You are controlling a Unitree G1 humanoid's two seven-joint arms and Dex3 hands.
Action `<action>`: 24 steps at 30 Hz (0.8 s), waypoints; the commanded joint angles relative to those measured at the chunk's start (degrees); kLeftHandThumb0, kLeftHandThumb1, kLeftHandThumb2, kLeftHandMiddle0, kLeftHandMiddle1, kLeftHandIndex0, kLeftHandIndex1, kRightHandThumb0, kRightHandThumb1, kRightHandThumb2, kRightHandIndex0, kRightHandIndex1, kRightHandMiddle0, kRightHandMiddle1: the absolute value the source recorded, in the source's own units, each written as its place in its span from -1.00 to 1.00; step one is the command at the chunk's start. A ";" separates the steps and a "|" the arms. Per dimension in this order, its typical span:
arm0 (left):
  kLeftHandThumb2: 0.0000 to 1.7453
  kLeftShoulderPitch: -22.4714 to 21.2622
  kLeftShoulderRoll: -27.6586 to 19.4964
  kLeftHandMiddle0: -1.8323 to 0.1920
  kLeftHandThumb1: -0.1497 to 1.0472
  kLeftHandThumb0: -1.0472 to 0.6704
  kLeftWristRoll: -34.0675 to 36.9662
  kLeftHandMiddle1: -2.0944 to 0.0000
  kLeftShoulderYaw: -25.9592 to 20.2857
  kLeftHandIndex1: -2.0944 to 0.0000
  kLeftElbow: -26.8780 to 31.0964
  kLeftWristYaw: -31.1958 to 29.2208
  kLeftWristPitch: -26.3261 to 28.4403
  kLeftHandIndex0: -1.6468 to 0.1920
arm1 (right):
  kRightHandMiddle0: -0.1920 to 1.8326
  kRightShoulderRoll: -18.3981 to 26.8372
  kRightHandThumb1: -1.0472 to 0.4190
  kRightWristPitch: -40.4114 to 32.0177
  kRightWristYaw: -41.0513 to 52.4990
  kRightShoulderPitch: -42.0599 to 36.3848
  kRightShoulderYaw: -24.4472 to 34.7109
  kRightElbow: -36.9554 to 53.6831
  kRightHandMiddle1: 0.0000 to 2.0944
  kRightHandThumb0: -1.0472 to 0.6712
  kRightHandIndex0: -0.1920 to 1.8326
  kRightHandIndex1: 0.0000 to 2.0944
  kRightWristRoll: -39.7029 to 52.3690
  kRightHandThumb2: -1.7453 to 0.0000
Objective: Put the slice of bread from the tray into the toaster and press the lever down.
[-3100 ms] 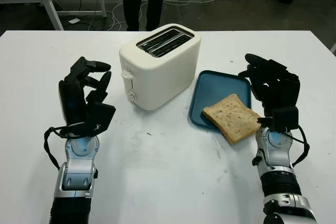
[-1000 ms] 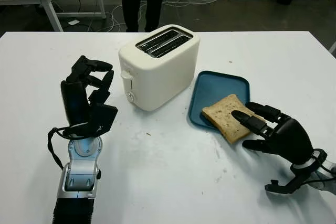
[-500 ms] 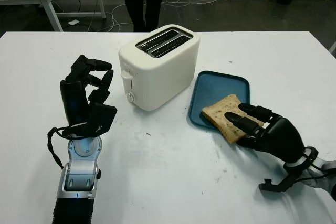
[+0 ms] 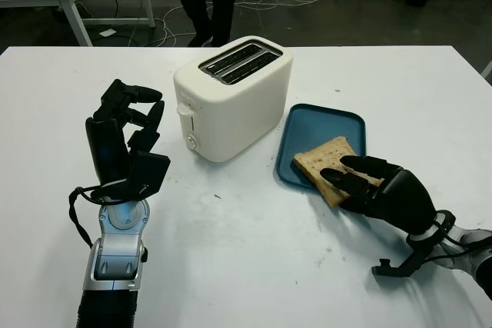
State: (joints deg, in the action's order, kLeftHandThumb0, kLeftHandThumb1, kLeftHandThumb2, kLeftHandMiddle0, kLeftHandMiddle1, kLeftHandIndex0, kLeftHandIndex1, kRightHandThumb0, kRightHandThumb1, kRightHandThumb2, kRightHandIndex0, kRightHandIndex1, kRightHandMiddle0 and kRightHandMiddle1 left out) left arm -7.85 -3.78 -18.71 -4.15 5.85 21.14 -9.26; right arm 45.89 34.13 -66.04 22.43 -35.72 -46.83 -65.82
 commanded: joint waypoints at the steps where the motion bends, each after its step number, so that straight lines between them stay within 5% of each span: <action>1: -0.76 0.34 0.05 0.10 0.79 -0.28 -0.05 -0.56 -0.11 -0.22 0.89 0.03 -1.10 0.10 | 0.20 -0.49 -0.82 -4.53 0.67 -0.94 -1.28 0.24 -0.94 -0.11 -0.02 -0.15 -2.44 0.99; 4: -0.75 0.58 -0.16 0.11 0.79 -0.27 -0.02 -0.55 -0.14 -0.23 0.81 0.04 -1.89 0.11 | 0.33 -0.96 -0.83 -5.49 -0.97 -1.04 -1.21 0.42 -0.80 -0.14 -0.15 0.48 -1.96 0.88; 6: -0.75 0.65 -0.12 0.11 0.79 -0.26 0.15 -0.55 -0.20 -0.23 0.76 -0.05 -2.22 0.11 | 0.05 -0.88 -0.83 -6.14 -0.86 -1.18 -1.20 0.85 -0.07 -0.20 -0.12 0.63 -1.80 0.78; 9: -0.76 0.80 -0.07 0.11 0.79 -0.27 -0.05 -0.54 -0.21 -0.23 0.91 0.00 -2.11 0.11 | -0.16 0.29 -0.83 -6.56 1.26 -2.35 -0.51 3.66 0.42 -0.24 -0.07 0.66 -0.89 0.70; 24: -0.76 0.98 0.02 0.11 0.79 -0.26 -0.55 -0.54 0.03 -0.23 0.91 0.17 -2.10 0.12 | -0.31 2.94 -0.83 3.26 1.60 -4.81 6.50 13.68 0.67 -0.16 -0.06 0.67 5.11 0.71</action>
State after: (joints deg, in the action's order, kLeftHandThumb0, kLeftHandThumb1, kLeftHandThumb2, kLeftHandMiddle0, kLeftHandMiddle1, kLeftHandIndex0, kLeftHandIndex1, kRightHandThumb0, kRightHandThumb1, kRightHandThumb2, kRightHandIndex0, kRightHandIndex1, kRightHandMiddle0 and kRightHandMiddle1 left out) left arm -7.05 -3.74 -18.70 -4.11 6.30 21.17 -10.85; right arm 48.14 36.17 -63.07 17.52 -30.44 -34.05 -62.12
